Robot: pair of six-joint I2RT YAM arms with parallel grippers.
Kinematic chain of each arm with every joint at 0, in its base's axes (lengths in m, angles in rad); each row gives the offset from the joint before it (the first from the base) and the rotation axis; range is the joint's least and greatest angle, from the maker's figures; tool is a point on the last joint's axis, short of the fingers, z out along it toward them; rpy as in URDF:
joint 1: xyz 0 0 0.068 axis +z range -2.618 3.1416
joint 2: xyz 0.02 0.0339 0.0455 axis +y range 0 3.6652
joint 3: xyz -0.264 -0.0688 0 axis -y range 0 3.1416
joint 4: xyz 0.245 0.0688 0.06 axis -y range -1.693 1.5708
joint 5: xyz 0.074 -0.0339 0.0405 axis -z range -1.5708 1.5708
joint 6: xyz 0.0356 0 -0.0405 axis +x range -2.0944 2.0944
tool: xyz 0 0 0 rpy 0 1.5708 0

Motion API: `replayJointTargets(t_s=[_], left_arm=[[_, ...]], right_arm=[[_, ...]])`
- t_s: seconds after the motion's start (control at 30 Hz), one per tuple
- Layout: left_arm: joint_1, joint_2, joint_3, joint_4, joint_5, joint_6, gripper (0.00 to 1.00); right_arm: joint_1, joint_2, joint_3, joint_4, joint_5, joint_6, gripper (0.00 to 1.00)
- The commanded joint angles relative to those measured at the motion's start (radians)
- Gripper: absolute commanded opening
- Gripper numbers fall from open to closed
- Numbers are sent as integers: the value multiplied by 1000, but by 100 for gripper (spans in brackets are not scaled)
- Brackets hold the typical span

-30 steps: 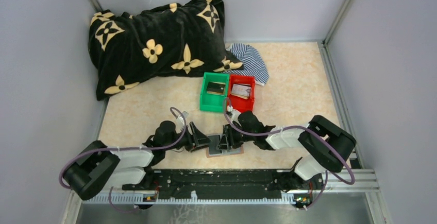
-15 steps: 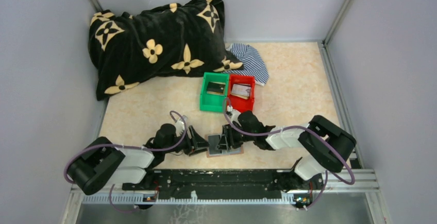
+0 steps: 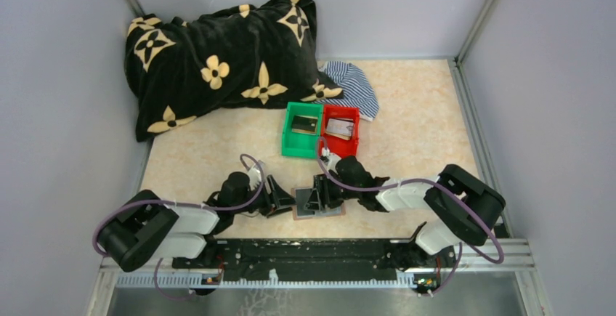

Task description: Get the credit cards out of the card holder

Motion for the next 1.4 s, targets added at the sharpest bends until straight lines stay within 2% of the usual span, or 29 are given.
replayJointTargets(t_s=[0.0, 0.47, 0.7, 1.0, 1.1, 1.27, 1.37], left_arm=[[7, 38, 15, 13, 6, 22, 66], [14, 80, 20, 46, 39, 29, 66], [15, 90, 16, 62, 48, 26, 66], [18, 90, 13, 63, 51, 28, 65], [18, 92, 12, 65, 51, 27, 65], [20, 97, 10, 74, 54, 26, 65], [20, 98, 13, 79, 58, 27, 65]], right_arm=[[-9, 12, 17, -64, 48, -38, 54], [-9, 160, -10, 213, -132, 16, 51], [-46, 214, -70, 438, -239, 99, 39], [-53, 277, -78, 563, -303, 137, 27], [-63, 313, -107, 715, -352, 199, 24], [-93, 430, -171, 1131, -420, 376, 24], [-99, 510, -175, 1267, -432, 438, 23]])
